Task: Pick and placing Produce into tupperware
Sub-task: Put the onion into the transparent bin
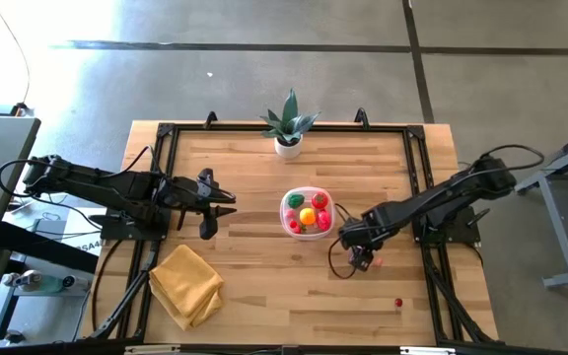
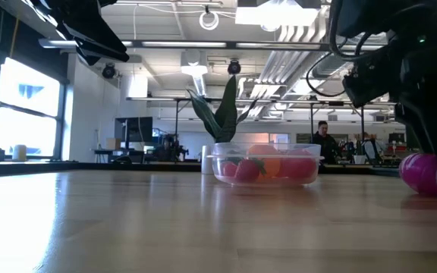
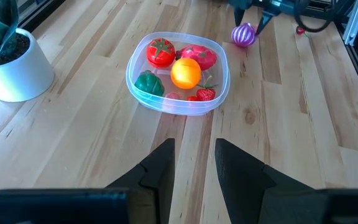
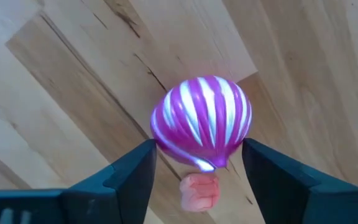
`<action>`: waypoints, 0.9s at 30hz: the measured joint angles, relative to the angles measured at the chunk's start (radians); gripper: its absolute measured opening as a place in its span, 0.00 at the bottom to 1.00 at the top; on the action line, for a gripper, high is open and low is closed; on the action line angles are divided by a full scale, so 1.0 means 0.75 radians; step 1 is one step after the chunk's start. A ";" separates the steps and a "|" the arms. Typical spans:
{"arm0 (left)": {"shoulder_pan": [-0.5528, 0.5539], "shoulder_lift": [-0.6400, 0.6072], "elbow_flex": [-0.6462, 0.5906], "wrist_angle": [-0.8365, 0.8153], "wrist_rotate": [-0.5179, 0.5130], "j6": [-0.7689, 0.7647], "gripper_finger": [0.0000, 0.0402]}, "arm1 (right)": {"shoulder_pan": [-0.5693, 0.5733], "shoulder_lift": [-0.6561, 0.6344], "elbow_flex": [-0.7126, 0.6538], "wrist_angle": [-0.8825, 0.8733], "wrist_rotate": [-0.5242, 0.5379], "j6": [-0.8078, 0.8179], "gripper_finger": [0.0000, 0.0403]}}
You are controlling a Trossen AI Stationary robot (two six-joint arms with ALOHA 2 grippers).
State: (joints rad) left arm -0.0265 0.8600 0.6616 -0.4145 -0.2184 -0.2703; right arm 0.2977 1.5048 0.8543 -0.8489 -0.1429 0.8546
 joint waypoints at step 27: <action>0.000 0.000 0.000 0.001 0.000 0.000 0.26 | 0.032 0.060 0.073 0.006 0.020 -0.069 0.57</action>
State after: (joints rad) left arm -0.0265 0.8600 0.6617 -0.4141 -0.2184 -0.2703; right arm 0.3214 1.5497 0.9092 -0.8442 -0.1275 0.8028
